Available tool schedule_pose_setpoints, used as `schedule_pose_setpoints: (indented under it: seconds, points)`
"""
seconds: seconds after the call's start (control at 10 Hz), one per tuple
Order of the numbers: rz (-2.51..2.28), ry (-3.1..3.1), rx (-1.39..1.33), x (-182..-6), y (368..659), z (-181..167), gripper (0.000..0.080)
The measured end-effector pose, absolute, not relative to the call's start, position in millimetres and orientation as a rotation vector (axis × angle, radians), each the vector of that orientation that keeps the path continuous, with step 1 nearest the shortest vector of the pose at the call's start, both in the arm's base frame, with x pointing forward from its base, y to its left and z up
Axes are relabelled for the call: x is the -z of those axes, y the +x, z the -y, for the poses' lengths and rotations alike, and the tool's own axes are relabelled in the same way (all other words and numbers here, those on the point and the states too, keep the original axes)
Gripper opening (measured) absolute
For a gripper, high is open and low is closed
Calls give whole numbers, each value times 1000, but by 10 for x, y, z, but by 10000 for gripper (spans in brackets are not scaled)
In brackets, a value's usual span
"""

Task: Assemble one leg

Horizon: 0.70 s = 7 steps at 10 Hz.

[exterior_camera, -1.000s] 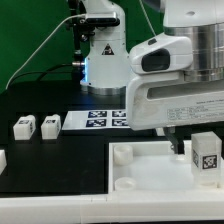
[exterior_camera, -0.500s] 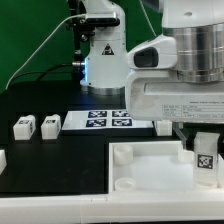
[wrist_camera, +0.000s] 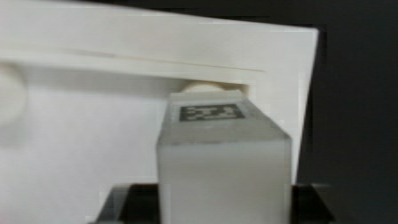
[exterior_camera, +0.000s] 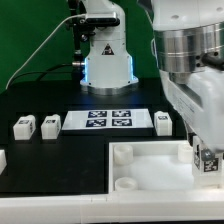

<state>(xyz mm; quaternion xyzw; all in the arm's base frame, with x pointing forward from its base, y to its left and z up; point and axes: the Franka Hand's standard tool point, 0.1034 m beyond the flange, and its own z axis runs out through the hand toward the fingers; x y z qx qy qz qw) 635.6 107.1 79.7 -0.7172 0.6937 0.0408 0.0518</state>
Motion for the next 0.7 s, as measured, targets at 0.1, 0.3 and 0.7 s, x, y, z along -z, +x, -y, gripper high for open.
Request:
schedule_pose_setpoints:
  seconds: [0.1,0.3,0.7]
  points:
    - [-2166,-2114,-117,-796,6343,-1074,294]
    - [-2178,-2106,-117,-796,6337,-1085,374]
    - [-1626,-2546,-92,-709,6294,-1215,618]
